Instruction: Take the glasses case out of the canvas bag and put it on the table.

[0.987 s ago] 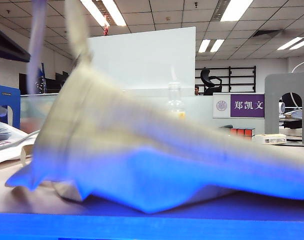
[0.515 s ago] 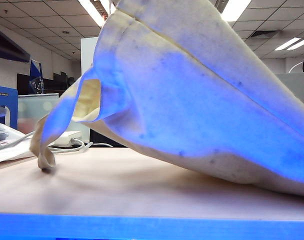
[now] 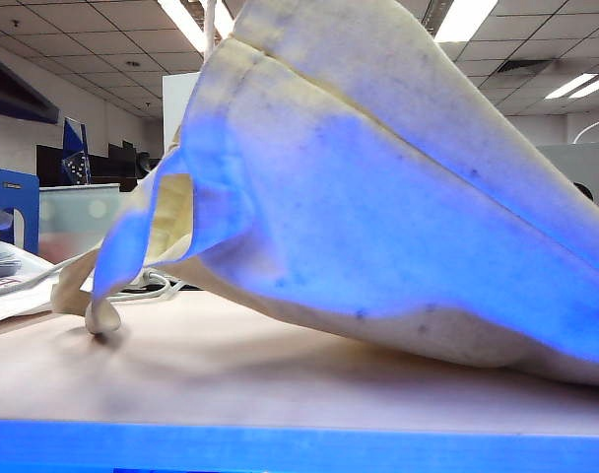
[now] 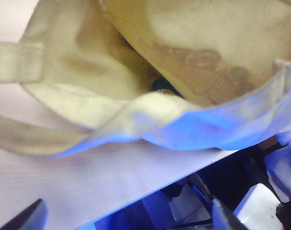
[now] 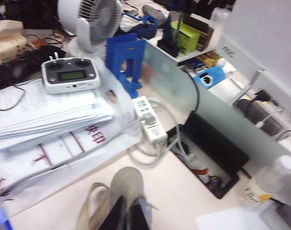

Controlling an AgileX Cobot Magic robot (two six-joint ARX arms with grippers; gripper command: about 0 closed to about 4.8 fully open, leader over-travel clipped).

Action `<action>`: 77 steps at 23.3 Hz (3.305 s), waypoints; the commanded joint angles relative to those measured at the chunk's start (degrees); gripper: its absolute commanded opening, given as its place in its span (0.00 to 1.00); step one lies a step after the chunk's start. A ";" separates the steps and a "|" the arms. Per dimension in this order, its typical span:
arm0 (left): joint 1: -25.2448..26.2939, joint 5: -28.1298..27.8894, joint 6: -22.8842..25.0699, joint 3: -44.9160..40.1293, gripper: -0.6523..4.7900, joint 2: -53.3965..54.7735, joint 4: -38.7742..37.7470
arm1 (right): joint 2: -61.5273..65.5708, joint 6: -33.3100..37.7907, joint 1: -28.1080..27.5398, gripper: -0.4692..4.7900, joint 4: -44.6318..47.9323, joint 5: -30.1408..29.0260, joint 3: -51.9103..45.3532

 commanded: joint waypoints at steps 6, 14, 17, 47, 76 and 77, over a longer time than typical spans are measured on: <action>0.11 0.09 -0.94 0.24 1.00 0.02 0.70 | -3.17 -0.02 -5.33 0.08 1.55 -5.38 0.50; 0.11 0.28 -2.01 0.24 1.00 0.02 0.68 | -2.32 -0.92 -5.62 0.08 2.12 -8.33 0.50; 0.11 0.48 -2.03 0.24 1.00 0.02 0.61 | -1.75 -2.19 -5.62 0.08 1.60 -8.35 0.50; 0.09 0.50 -2.43 0.24 1.00 0.02 0.48 | -23.50 0.70 -5.35 0.08 1.53 -10.19 -40.19; -3.32 -7.04 8.11 1.77 1.00 30.18 28.46 | -40.83 10.12 5.27 0.08 39.30 -15.34 -79.43; -4.63 -7.67 9.25 2.49 1.00 33.09 29.83 | -40.81 10.12 6.27 0.08 39.30 -15.08 -79.43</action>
